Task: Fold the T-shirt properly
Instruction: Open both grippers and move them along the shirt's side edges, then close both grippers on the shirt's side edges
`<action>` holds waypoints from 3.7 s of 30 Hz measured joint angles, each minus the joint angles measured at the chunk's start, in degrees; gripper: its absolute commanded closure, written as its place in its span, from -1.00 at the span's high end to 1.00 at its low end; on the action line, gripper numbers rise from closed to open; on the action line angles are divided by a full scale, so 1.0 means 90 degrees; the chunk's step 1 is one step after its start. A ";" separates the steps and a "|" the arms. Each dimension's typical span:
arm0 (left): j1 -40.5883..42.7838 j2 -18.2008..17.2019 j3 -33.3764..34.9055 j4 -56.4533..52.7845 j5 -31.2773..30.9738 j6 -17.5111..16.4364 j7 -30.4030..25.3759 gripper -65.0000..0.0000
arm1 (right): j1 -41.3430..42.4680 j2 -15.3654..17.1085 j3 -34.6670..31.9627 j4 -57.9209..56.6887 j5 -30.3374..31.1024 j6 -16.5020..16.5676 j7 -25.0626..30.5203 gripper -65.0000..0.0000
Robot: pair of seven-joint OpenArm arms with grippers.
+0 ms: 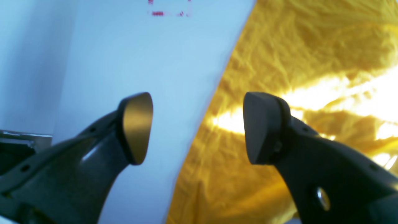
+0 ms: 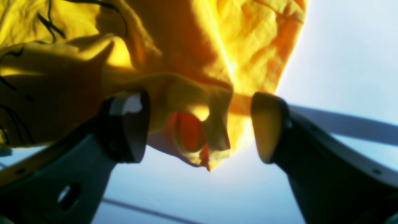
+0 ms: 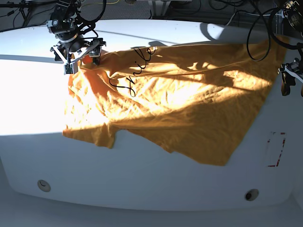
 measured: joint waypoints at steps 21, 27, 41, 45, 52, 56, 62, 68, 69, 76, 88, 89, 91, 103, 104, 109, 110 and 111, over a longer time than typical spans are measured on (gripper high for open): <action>-0.1562 0.0491 0.1610 -0.0041 0.1076 0.0124 0.0129 0.30 | 0.1865 0.0367 0.1345 -0.1566 0.0998 0.0010 0.0007 0.50; -0.1700 0.0583 0.1787 -0.0262 0.1396 0.0121 0.0134 0.30 | 0.1989 0.0481 0.1467 -0.2195 0.0889 -0.0051 0.0005 0.50; -0.2232 0.0561 0.1758 -0.0874 0.1421 0.0168 0.0126 0.30 | 0.1858 0.0068 0.1192 -0.2378 0.1022 -0.0015 0.0289 0.50; -0.2368 0.0563 0.1756 -0.1076 0.1440 0.0175 0.0129 0.30 | 0.1967 0.0032 0.1100 -0.2577 0.1069 0.0015 0.0437 0.44; -0.2667 0.0549 0.1756 -0.1528 0.1501 0.0189 -0.0032 0.31 | 0.2227 0.0022 0.1107 -0.2926 0.1163 0.0039 0.0503 -0.32; -0.2880 0.0495 0.1829 -0.2098 0.1865 0.0185 -0.0483 0.32 | 0.2263 0.0053 0.1107 -0.2963 0.1156 0.0015 0.0427 -0.81; -0.3483 0.0420 0.2084 -0.3563 0.2538 0.0172 -0.0877 0.32 | 0.2283 0.0126 0.1073 -0.2994 0.1161 0.0015 0.0296 -0.94; -0.4124 0.0478 0.2137 -0.4986 0.2878 0.0192 -0.1868 0.32 | 0.2276 0.0158 0.1064 -0.2907 0.1112 0.0017 0.0197 -1.00; -0.4228 0.0466 0.2132 -0.5219 0.2924 0.0177 -0.2001 0.32 | 0.2266 0.0160 0.1061 -0.2873 0.1054 0.0017 0.0172 -1.00; -0.4864 0.0420 0.2110 -0.6968 0.3388 0.0240 -0.2674 0.32 | 0.2186 0.0158 0.0797 -0.2669 0.1001 -0.0005 0.0102 -1.00; -0.5671 0.0389 0.2324 -0.9389 0.3424 0.0573 -0.4073 0.32 | 0.2193 0.0155 0.0775 -0.2443 0.0925 -0.0007 0.0010 -1.00; -0.5727 0.0386 0.2414 -0.9452 0.3441 0.0576 -0.4063 0.32 | 0.2191 0.0153 0.0772 -0.2443 0.0920 -0.0010 0.0007 -1.00; -0.5763 0.0442 0.2523 -0.9508 0.3439 0.0578 -0.4104 0.32 | 0.2193 0.0143 0.0767 -0.2436 0.0928 -0.0007 0.0010 -1.00; -0.5826 0.1200 0.3330 -0.9496 0.3385 0.0595 -0.4384 0.29 | 0.2191 0.0143 0.0770 -0.2409 0.0925 -0.0007 0.0012 -1.00; -0.5826 0.1251 0.3368 -0.9496 0.3373 0.0590 -0.4396 0.29 | 0.2191 0.0146 0.0770 -0.2409 0.0923 -0.0010 0.0012 -1.00; -0.5821 0.1341 0.3385 -0.9500 0.3361 0.0527 -0.4396 -0.02 | 0.2188 0.0146 0.0770 -0.2409 0.0925 -0.0007 0.0010 -1.00; -0.5824 0.1336 0.3385 -0.9508 0.3361 0.0527 -0.4386 -0.10 | 0.2191 0.0148 0.0770 -0.2409 0.0925 -0.0007 0.0010 -1.00; -0.5821 0.1333 0.3385 -0.9508 0.3371 0.0534 -0.4384 -0.29 | 0.2191 0.0160 0.0770 -0.2409 0.0925 -0.0007 0.0007 -1.00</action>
